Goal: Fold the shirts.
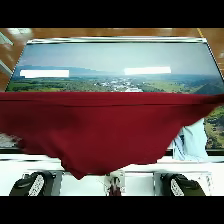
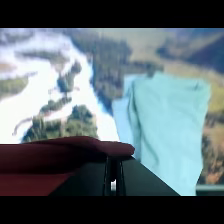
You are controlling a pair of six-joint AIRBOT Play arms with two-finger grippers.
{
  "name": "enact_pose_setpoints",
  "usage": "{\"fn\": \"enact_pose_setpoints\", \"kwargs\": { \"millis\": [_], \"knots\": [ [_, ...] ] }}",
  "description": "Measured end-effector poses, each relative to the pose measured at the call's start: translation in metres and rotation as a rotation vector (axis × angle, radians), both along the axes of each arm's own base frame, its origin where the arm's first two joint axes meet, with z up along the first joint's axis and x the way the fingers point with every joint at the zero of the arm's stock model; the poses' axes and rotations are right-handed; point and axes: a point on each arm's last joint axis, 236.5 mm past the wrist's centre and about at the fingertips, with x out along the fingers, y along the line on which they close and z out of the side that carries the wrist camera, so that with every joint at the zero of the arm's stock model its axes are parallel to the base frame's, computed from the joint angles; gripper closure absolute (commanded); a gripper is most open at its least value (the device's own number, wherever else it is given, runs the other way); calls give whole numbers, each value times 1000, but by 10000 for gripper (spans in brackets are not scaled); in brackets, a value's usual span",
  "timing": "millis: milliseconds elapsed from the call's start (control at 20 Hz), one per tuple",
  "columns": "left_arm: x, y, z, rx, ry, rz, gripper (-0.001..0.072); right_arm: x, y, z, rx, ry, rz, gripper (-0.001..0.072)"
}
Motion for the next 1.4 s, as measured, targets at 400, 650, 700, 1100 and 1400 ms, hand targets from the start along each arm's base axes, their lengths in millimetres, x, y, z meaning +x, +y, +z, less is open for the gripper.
{"fn": "enact_pose_setpoints", "kwargs": {
  "millis": [400,650,700,1100,1400],
  "knots": [
    [163,44,-173,-188,259,73,666,184,0,-162,112,108,11,645],
    [254,43,-240,-310,200,113,666,284,11,-217,274,-89,-56,645],
    [268,40,-250,-320,183,119,666,298,12,-223,292,-128,-70,645],
    [333,29,-306,-322,79,157,666,363,39,-259,226,-335,-8,644],
    [324,19,-342,-311,202,120,667,355,48,-286,235,-254,14,645]
  ]
}}
